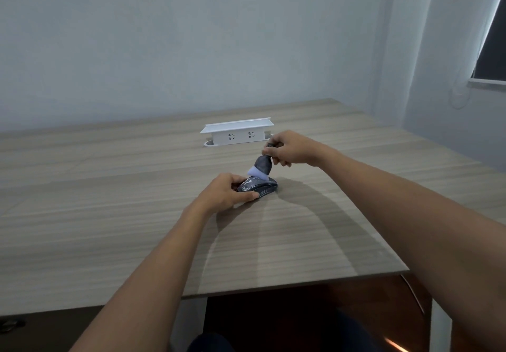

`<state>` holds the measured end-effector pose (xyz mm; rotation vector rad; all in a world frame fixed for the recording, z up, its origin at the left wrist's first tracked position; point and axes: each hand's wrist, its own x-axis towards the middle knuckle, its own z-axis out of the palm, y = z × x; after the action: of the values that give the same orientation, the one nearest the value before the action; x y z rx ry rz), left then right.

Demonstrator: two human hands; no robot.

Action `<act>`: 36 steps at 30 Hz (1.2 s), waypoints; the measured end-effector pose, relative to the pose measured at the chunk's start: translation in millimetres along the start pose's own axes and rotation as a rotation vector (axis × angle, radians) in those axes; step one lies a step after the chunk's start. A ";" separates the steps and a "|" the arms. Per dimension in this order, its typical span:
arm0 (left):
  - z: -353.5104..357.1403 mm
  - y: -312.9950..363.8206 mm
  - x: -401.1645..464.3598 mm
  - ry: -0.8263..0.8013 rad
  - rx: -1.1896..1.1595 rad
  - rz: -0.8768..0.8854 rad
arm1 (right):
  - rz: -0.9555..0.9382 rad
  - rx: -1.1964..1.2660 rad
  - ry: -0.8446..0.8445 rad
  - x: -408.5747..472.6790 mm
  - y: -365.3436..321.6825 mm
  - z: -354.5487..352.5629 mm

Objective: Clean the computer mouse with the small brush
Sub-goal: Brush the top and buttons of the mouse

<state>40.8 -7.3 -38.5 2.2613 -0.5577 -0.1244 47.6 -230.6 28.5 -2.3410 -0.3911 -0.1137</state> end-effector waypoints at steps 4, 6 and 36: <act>-1.5 0.2 0.4 0.005 0.018 -0.013 | 0.032 -0.088 0.035 -0.9 8.4 -3.8; -1.3 0.5 1.4 0.006 0.036 -0.018 | 0.056 -0.192 0.032 -3.8 15.1 -7.2; 9.5 11.6 -0.9 0.093 0.068 -0.091 | 0.033 -0.213 0.053 -1.4 18.5 -8.8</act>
<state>33.4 -20.3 -36.7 2.3463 -0.4154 -0.0463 52.3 -249.5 22.2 -2.5472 -0.3270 -0.2103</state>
